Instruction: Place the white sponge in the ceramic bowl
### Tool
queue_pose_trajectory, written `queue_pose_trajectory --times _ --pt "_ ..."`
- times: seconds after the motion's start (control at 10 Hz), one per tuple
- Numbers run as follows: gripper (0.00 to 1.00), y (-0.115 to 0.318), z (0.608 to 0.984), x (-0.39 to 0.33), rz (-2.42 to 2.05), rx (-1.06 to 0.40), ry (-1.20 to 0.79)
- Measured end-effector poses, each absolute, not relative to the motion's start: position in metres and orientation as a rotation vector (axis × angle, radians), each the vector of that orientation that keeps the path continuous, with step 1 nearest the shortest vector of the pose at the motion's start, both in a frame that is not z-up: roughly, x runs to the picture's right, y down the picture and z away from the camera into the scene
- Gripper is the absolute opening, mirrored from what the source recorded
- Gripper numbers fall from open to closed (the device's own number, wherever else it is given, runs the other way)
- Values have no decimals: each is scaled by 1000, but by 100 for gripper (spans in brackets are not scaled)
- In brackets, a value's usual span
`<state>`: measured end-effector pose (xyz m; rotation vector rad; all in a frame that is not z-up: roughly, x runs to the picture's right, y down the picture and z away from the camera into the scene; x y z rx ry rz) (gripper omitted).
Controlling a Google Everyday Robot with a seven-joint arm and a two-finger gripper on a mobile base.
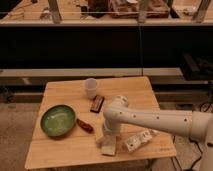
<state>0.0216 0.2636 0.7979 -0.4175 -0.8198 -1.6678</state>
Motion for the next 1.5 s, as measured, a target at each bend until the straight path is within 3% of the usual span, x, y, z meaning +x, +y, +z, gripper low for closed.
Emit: queue_pose_trajectory --times 0.3,0.5,0.8,1.3,1.5 --pt "73 263 801 34 -1643 -414 -839" --pt "52 260 799 22 -1656 -405 -826" --pt "49 258 802 24 -1647 -401 -831" --pt "8 247 793 19 -1651 -384 -836" --pt "7 232 780 17 -1653 -368 -838"
